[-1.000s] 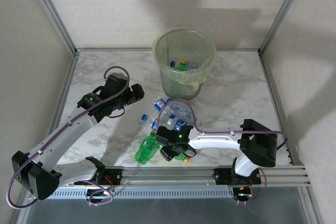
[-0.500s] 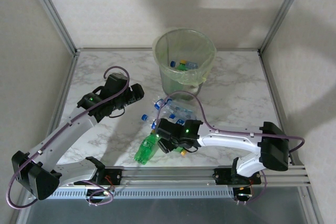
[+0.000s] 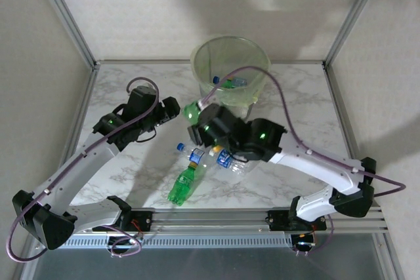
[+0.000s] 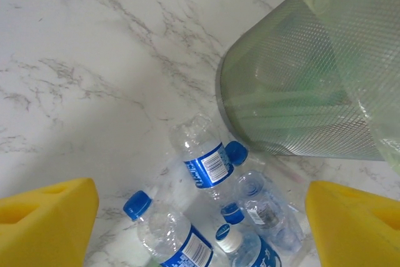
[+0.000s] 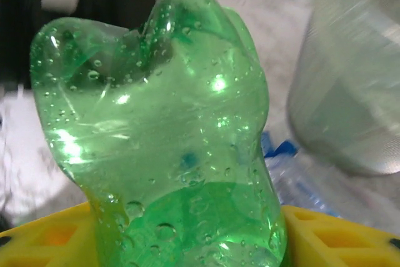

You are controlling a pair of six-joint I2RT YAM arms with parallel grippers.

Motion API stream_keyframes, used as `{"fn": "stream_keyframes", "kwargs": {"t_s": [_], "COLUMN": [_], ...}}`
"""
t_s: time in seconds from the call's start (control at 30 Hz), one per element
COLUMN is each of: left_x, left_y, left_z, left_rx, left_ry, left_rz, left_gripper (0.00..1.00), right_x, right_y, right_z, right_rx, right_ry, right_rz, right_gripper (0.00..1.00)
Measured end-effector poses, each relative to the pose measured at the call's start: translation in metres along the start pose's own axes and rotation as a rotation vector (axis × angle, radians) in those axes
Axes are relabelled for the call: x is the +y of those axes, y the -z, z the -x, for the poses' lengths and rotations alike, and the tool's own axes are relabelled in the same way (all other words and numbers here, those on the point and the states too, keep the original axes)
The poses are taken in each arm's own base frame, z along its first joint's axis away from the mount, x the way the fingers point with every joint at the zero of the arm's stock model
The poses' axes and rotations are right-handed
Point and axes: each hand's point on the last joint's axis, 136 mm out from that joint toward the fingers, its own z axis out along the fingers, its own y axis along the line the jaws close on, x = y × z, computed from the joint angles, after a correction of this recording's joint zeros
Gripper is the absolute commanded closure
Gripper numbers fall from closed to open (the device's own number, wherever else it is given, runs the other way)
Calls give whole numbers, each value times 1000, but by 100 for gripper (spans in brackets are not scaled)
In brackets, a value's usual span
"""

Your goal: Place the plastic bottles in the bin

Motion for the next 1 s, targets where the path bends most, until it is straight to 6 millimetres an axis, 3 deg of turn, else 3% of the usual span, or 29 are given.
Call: {"fn": "stream_keyframes", "kwargs": {"t_s": [0.3,0.43,0.57,0.73,0.9,1.0], "left_x": [-7,-8,-9,-7,-3,-2], "left_y": [1,-1,-3,-7,-10,-12], "left_z": [7,8,8,6,3,2], "left_rx": [-23,-26,-25,-22,-18,-21], "left_ry": [6,6,-1,-8,-15,-15], "left_rz": [-23,-26,-24,-19,-8,-6], "left_gripper": [14,13,13,13,13,13], "right_x": [-100,-124,-150,-191,-219,-230], "right_y": [57,55,18,-47,-81,-92], "right_z": [143,184,191,172,155,151], "right_rx": [-328,-401,-364,-247,-171,-146], "right_ry": [-266,-317,-339,-369,-392,-397], "right_rz": [-119,-146,-182,-240,-266,-275], "right_gripper": [47,46,47,45,42,30]}}
